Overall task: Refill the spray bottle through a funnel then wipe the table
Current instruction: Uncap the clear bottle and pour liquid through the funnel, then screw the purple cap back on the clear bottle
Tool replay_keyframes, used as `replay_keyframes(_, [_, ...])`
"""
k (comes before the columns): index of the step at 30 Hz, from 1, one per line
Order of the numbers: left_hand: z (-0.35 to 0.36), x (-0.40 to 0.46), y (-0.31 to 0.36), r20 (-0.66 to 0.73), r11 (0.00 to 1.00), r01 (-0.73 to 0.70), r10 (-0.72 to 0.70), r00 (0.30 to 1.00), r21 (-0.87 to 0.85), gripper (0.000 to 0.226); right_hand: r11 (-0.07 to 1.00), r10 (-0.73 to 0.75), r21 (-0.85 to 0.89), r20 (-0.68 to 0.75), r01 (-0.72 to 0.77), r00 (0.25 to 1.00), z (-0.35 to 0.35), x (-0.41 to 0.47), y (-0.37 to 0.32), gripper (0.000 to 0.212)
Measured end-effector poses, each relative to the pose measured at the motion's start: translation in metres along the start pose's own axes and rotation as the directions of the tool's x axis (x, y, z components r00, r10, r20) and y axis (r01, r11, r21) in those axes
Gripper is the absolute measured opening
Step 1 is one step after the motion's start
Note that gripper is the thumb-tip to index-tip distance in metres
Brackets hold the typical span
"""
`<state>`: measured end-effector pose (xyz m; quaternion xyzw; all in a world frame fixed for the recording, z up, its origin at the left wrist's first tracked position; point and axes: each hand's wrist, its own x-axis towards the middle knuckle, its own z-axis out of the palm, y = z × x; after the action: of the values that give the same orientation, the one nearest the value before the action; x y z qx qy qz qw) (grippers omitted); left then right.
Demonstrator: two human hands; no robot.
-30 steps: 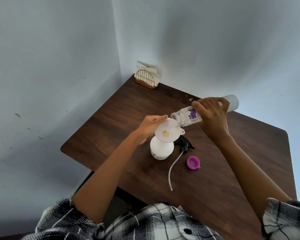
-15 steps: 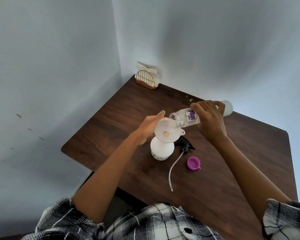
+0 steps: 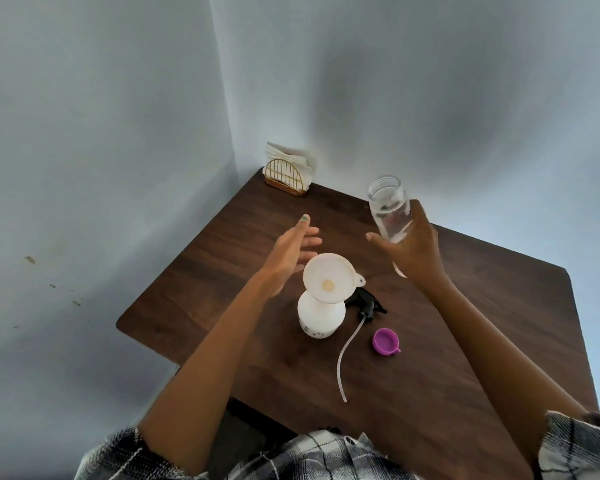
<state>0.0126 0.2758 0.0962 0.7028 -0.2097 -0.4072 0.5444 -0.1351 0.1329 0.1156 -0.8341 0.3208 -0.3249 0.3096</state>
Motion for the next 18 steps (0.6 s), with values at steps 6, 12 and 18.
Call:
replay_keyframes(6, [0.011,-0.001,0.054,0.125,0.955,-0.294,0.287,0.950,0.035,0.049,0.913,0.135,0.388,-0.009,-0.121,0.991,-0.012,0.030,-0.027,0.061])
replay_keyframes(12, [0.050,0.004,0.104,0.228,0.879,-0.476,0.458,0.859,0.026,0.062,0.892,0.050,0.445,0.068,-0.075,0.996,-0.010,0.041,-0.056,0.059])
replay_keyframes(18, [0.061,0.018,0.102,0.160,0.854,-0.517,0.503,0.849,0.060,0.046,0.910,0.027,0.411,0.068,-0.053,0.997,-0.005,0.039,-0.050,0.066])
